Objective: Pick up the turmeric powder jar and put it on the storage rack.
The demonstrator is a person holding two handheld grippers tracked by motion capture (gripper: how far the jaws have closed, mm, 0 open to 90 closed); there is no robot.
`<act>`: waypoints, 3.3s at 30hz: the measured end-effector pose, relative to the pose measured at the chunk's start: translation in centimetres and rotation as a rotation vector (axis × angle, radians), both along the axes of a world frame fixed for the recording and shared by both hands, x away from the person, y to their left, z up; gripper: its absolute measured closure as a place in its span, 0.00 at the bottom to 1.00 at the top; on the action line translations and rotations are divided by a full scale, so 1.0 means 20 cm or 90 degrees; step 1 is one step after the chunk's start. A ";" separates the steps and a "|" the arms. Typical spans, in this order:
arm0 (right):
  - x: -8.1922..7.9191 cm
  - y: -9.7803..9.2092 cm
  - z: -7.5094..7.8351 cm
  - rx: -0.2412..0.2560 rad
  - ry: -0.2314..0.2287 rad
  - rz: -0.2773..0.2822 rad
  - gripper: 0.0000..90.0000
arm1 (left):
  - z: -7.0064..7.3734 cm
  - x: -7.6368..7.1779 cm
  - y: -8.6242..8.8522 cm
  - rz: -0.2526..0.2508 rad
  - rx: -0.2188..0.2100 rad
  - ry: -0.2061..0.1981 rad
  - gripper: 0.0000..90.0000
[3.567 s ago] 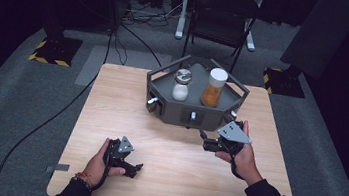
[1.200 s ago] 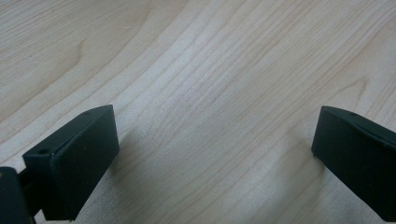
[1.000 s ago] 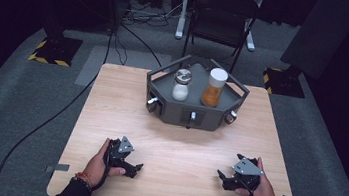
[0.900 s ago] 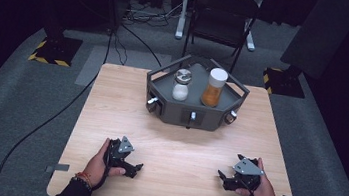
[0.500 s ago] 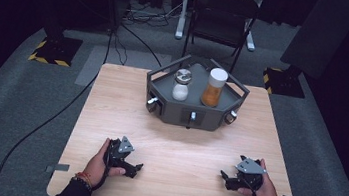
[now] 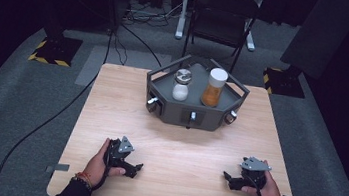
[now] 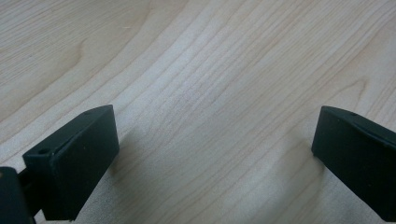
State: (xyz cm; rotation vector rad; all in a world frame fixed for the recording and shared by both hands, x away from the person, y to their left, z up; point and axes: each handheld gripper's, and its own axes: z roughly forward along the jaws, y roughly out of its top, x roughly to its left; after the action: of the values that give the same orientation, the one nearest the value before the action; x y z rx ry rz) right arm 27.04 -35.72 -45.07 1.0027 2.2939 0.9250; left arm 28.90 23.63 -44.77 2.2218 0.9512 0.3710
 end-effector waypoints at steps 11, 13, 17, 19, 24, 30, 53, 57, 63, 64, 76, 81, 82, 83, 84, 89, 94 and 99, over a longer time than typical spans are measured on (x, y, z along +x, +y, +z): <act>0.06 -0.08 0.01 0.033 0.046 -0.006 0.00 | 0.00 0.00 0.00 -0.001 0.000 0.000 0.00; 0.06 -0.08 0.01 0.035 0.048 -0.006 0.00 | 0.00 0.00 0.00 0.000 0.000 0.000 0.00; 0.07 -0.09 0.01 0.040 0.056 -0.007 0.00 | 0.00 0.00 0.00 0.000 0.000 0.002 0.00; 0.08 -0.10 0.01 0.040 0.058 -0.006 0.00 | 0.00 0.00 0.00 -0.002 -0.001 -0.001 0.00; 0.10 -0.14 0.01 0.049 0.072 0.000 0.00 | 0.00 0.01 -0.01 -0.002 0.000 0.000 0.00; 0.10 -0.18 0.01 0.049 0.073 0.004 0.00 | 0.00 0.02 -0.02 -0.005 0.000 0.000 0.00; 0.10 -0.19 0.01 0.049 0.074 0.008 0.00 | 0.00 0.02 -0.02 -0.005 0.001 -0.002 0.00; 0.10 -0.19 0.01 0.049 0.074 0.007 0.00 | 0.00 0.02 -0.02 -0.005 0.001 -0.001 0.00; 0.10 -0.19 0.01 0.049 0.074 0.006 0.00 | 0.00 0.02 -0.02 -0.005 0.001 -0.001 0.00; 0.10 -0.19 0.01 0.049 0.074 0.005 0.00 | 0.00 0.02 -0.02 -0.005 0.001 -0.001 0.00; 0.10 -0.19 0.01 0.049 0.074 0.005 0.00 | 0.00 0.02 -0.02 -0.005 0.000 -0.001 0.00; 0.10 -0.19 0.01 0.049 0.074 0.006 0.00 | 0.00 0.02 -0.02 -0.005 0.000 -0.001 0.00; 0.10 -0.19 0.01 0.049 0.074 0.006 0.00 | 0.00 0.02 -0.02 -0.005 0.000 -0.001 0.00; 0.10 -0.19 0.01 0.049 0.074 0.006 0.00 | 0.00 0.03 -0.02 -0.006 0.001 -0.001 0.00; 0.10 -0.19 0.01 0.049 0.074 0.006 0.00 | 0.00 0.03 -0.02 -0.006 0.000 -0.001 0.00; 0.10 -0.19 0.01 0.049 0.074 0.006 0.00 | 0.00 0.03 -0.02 -0.006 0.000 -0.001 0.00; 0.10 -0.19 0.01 0.049 0.074 0.006 0.00 | 0.00 0.03 -0.02 -0.009 -0.001 0.000 0.00; 0.10 -0.19 0.01 0.050 0.074 0.006 0.00 | 0.00 0.03 -0.02 -0.009 0.000 0.001 0.00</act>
State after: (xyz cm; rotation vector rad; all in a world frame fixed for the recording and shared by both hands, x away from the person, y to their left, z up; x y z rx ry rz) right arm 29.09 -39.51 -44.81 1.1056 2.3763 0.9910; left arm 29.53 23.32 -44.77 2.2271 0.9358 0.3630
